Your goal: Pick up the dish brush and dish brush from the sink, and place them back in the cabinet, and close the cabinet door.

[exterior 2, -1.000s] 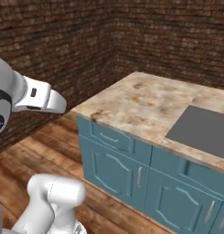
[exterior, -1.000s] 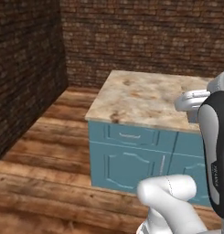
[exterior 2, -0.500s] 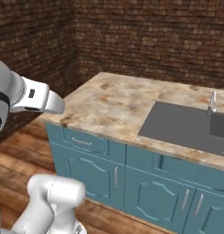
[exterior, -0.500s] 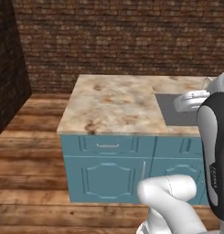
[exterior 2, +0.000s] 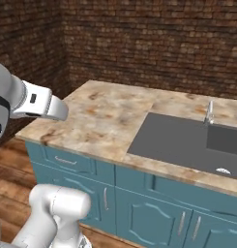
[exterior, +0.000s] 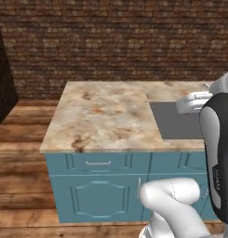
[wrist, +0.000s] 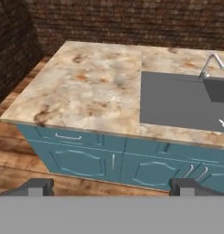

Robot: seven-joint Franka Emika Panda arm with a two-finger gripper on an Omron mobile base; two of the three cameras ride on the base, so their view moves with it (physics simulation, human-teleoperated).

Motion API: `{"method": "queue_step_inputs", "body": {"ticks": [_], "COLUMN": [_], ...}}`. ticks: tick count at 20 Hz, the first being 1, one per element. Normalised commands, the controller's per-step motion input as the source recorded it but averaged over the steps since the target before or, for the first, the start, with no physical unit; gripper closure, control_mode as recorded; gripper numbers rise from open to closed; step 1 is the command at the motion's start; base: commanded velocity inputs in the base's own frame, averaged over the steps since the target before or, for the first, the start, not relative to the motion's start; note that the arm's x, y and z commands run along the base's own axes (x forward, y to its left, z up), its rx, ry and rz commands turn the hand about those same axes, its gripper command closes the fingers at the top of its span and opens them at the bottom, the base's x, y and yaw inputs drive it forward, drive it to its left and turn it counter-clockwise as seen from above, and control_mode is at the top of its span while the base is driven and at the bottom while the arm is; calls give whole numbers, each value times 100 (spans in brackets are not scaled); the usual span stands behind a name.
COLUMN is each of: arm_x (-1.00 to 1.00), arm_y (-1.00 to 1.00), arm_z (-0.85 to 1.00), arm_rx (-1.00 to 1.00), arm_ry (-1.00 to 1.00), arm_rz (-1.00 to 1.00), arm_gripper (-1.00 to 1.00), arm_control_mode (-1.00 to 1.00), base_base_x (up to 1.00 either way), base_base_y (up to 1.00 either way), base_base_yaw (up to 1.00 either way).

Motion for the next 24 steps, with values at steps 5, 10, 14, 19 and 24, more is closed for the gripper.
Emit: {"method": "queue_step_inputs", "body": {"ticks": [5,10,14,19,24], "arm_x": [0,0,0,0,0], "arm_y": [0,0,0,0,0], "arm_z": [0,0,0,0,0], "arm_rx": [0,0,0,0,0], "arm_ry": [0,0,0,0,0], "arm_rz": [0,0,0,0,0], "arm_gripper": [-100,-100,-100,-100,-100], "arm_control_mode": [100,100,100,100,100], "base_base_x": [32,11,9,13,32], "base_base_y": [-55,-66,-61,-59,-42], "base_base_yaw": [-7,-19,-28,-25,-9]}}
